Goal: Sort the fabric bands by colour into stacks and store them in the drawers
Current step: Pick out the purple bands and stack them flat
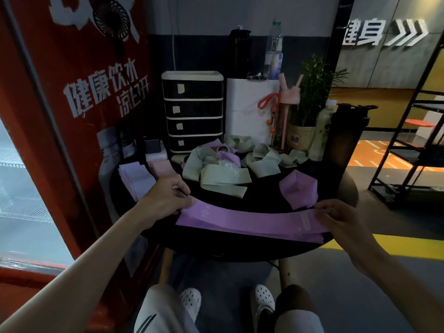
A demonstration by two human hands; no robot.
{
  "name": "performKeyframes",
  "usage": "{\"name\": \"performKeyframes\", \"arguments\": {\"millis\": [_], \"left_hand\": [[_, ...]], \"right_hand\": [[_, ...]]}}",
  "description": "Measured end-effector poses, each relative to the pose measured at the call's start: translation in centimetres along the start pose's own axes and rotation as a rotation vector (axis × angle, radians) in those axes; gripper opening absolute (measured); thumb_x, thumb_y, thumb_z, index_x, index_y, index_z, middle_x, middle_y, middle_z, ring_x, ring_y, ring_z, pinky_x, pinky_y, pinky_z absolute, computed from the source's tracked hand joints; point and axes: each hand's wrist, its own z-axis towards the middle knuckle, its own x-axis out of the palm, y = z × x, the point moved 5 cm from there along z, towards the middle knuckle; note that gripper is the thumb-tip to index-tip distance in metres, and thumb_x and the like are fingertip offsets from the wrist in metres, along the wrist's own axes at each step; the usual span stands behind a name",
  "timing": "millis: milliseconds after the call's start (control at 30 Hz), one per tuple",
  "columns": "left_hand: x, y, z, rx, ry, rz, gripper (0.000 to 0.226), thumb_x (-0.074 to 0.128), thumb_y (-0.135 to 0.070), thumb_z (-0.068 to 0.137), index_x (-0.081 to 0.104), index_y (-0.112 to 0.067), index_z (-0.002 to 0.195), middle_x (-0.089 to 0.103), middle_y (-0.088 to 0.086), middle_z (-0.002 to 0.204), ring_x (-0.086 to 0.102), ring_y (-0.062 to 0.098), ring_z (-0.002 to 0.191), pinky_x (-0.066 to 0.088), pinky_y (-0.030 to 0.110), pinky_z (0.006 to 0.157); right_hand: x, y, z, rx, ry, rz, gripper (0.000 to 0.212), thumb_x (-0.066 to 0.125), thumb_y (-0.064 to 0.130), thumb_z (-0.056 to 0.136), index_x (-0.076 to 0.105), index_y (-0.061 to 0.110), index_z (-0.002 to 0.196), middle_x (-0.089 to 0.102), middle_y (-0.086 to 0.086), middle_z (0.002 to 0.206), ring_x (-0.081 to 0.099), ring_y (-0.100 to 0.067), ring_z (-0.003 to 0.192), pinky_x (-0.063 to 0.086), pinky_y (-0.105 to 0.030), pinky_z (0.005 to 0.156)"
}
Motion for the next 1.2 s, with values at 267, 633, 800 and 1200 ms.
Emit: {"name": "performKeyframes", "arguments": {"millis": [267, 633, 800, 1200], "left_hand": [[-0.5, 0.9, 0.5, 0.074, -0.076, 0.165, 0.018, 0.080, -0.007, 0.079, 0.064, -0.015, 0.079, 0.069, 0.012, 0.078, 0.060, 0.017, 0.069, 0.047, 0.029, 0.069], [0.4, 1.6, 0.3, 0.154, -0.115, 0.392, 0.015, 0.074, -0.023, 0.086, 0.062, -0.022, 0.078, 0.060, -0.001, 0.085, 0.057, 0.014, 0.078, 0.043, 0.027, 0.066], [3.8, -3.0, -1.7, 0.403, -0.140, 0.468, 0.011, 0.063, -0.029, 0.092, 0.061, -0.023, 0.084, 0.053, -0.007, 0.091, 0.053, 0.014, 0.085, 0.046, 0.035, 0.074], [14.4, -4.0, -2.2, 0.549, 0.075, 0.419, 0.009, 0.066, -0.038, 0.087, 0.064, -0.030, 0.088, 0.054, -0.013, 0.097, 0.050, 0.010, 0.096, 0.043, 0.038, 0.091]], "right_hand": [[0.7, -0.6, 0.2, -0.080, 0.001, -0.147, 0.016, 0.062, -0.001, 0.090, 0.066, 0.015, 0.091, 0.063, -0.023, 0.083, 0.050, -0.014, 0.067, 0.037, -0.027, 0.057], [0.8, -1.4, 0.1, -0.235, 0.000, -0.521, 0.025, 0.068, 0.000, 0.084, 0.062, 0.017, 0.102, 0.047, -0.006, 0.095, 0.049, -0.007, 0.077, 0.039, -0.006, 0.066], [1.1, -1.8, -0.1, -0.313, 0.032, -0.591, 0.021, 0.070, 0.001, 0.083, 0.067, 0.015, 0.099, 0.048, -0.001, 0.107, 0.050, -0.011, 0.095, 0.037, -0.009, 0.073], [0.4, -0.6, 2.5, -0.254, -0.007, -0.470, 0.022, 0.071, 0.010, 0.085, 0.060, 0.022, 0.100, 0.050, -0.002, 0.100, 0.055, -0.007, 0.082, 0.041, -0.004, 0.068]]}}
